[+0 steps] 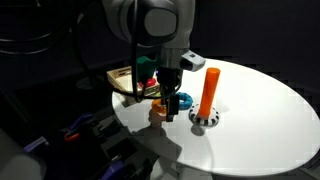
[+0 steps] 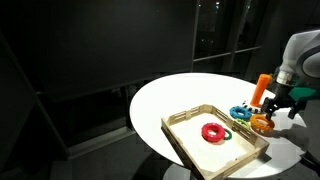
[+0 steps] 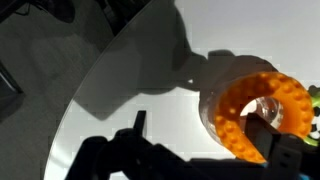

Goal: Put the orange ring in the box.

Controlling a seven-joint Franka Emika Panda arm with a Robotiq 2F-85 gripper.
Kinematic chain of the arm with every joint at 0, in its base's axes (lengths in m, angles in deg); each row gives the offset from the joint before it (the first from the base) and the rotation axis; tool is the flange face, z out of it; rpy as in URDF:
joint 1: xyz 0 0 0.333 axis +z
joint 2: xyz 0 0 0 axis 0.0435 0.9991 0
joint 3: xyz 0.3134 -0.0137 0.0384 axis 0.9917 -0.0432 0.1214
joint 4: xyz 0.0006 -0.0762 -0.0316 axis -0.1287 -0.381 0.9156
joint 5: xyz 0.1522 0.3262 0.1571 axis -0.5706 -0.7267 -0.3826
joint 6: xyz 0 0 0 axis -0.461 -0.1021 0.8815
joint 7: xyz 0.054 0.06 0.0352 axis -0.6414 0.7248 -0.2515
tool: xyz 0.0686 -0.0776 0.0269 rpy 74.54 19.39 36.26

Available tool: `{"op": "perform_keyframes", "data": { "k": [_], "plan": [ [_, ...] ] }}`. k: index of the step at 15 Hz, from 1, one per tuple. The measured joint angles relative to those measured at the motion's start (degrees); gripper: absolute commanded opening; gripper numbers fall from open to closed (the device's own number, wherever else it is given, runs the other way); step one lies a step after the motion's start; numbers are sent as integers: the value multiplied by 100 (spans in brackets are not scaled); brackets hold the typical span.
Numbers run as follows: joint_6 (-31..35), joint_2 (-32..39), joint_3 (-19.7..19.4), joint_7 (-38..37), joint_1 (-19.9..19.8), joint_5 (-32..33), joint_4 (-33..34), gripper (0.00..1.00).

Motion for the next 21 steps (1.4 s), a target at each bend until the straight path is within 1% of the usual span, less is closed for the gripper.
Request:
{"op": "perform_keyframes", "data": {
  "k": [6, 7, 8, 9, 12, 17, 19, 20, 21],
  "plan": [
    [97, 186, -86, -211, 155, 133, 20, 99],
    [98, 204, -102, -235, 188, 136, 24, 74],
    [98, 220, -129, -291, 227, 157, 29, 74],
    [98, 231, -157, -369, 265, 200, 32, 68],
    [98, 248, -205, -554, 353, 230, 40, 42],
    [71, 252, -216, -860, 461, 230, 113, 4],
    [-13, 211, -215, -957, 498, 228, 186, 7],
    [-84, 164, -209, -982, 515, 217, 225, 4],
    [-170, 104, -192, -989, 526, 192, 263, 4]
  ]
}}
